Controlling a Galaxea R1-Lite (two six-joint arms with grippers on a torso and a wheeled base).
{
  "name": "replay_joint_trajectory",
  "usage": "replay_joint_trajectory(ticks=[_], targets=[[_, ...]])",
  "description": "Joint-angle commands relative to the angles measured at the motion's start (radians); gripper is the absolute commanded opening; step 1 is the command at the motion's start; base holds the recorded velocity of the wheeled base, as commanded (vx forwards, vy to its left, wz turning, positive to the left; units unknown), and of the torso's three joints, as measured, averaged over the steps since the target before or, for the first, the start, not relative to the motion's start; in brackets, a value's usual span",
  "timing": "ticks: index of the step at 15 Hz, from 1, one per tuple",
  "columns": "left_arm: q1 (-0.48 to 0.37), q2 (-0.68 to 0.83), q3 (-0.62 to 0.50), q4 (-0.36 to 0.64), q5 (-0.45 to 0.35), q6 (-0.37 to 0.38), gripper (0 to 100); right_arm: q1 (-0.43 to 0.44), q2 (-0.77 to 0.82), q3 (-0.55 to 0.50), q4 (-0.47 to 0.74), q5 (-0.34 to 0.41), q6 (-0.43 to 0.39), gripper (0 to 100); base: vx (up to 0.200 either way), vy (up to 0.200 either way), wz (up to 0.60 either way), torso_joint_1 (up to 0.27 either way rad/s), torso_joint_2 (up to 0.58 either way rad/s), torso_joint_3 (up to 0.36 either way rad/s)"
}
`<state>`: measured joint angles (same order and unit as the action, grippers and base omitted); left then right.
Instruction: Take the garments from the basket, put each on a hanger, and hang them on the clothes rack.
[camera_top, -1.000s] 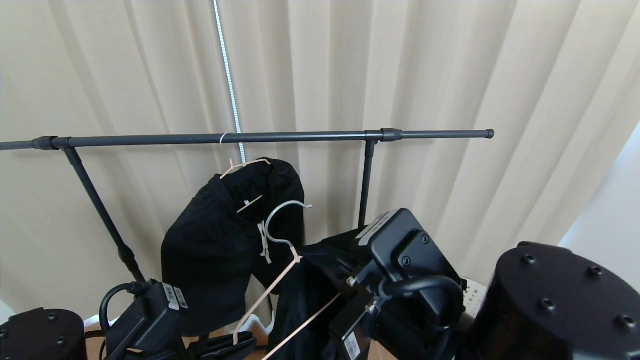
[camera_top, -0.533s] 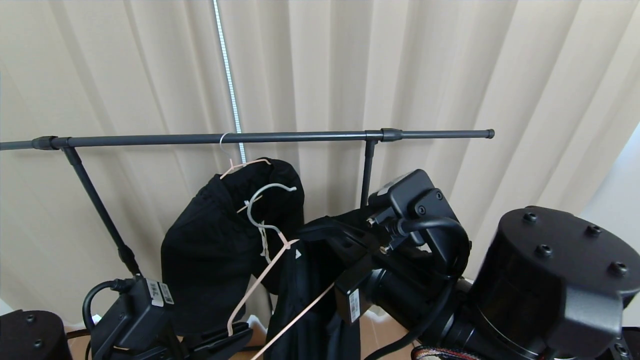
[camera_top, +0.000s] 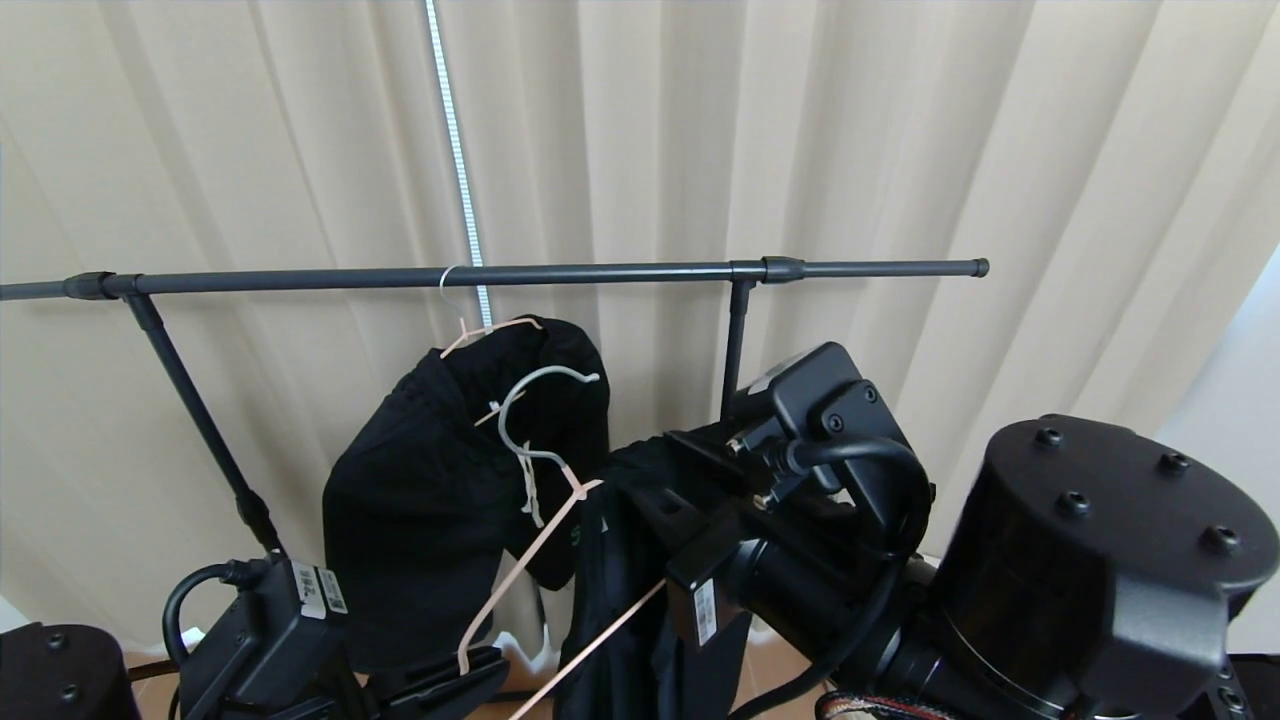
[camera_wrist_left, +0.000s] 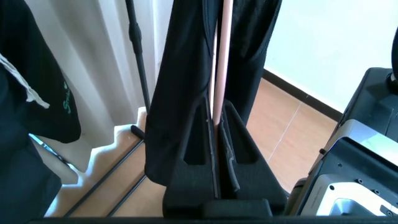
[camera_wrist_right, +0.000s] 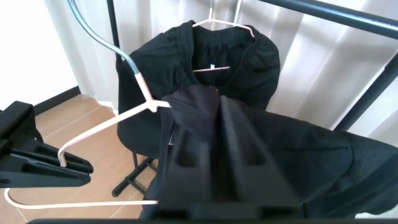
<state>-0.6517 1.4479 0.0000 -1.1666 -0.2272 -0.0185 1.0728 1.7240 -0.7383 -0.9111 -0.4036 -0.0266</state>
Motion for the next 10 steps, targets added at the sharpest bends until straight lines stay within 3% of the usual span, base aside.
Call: replay_joint_trajectory(ticks=[1, 4, 10], targets=[[0.000, 0.000, 0.000, -0.001, 0.000, 0.000, 0, -0.033, -0.014, -0.001, 0.000, 0.002, -0.001, 100, 0.000, 0.000, 0.00, 0.000, 0.00, 0.000], [0.000, 0.000, 0.000, -0.001, -0.001, 0.000, 0, -0.082, -0.020, -0.009, 0.001, 0.003, -0.003, 100, 0.000, 0.000, 0.00, 0.000, 0.00, 0.000], [-0.017, -0.001, 0.000, -0.001, -0.001, 0.000, 0, -0.074, -0.006, -0.024, 0.000, 0.003, 0.001, 100, 0.000, 0.000, 0.00, 0.000, 0.00, 0.000]])
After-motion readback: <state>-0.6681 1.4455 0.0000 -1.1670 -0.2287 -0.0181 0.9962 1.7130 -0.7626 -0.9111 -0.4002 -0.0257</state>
